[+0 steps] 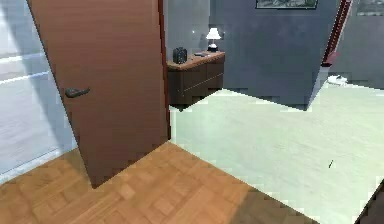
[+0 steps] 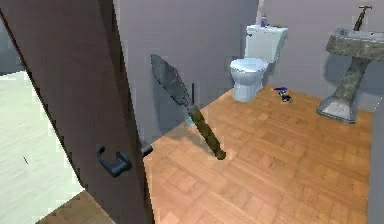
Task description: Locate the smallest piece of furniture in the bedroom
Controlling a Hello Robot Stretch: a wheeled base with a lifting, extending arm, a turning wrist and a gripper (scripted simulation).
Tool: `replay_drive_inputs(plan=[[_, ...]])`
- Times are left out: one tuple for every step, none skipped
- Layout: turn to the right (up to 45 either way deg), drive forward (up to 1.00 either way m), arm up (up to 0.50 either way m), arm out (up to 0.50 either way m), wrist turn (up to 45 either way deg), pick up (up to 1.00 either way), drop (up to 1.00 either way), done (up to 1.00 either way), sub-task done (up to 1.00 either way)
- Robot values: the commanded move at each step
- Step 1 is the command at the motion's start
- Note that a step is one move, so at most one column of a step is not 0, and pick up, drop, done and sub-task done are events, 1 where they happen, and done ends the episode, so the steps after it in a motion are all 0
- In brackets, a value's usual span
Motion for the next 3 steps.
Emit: replay_drive_inputs(plan=[[15.0,0.00,0.00,0.00,0.0,0.00,0.00,0.00,0.00],[0.0,0.30,0.00,0.00,0.0,0.00,0.00,0.00,0.00],[-12.0,0.00,0.00,0.00,0.0,0.00,0.00,0.00,0.00]])
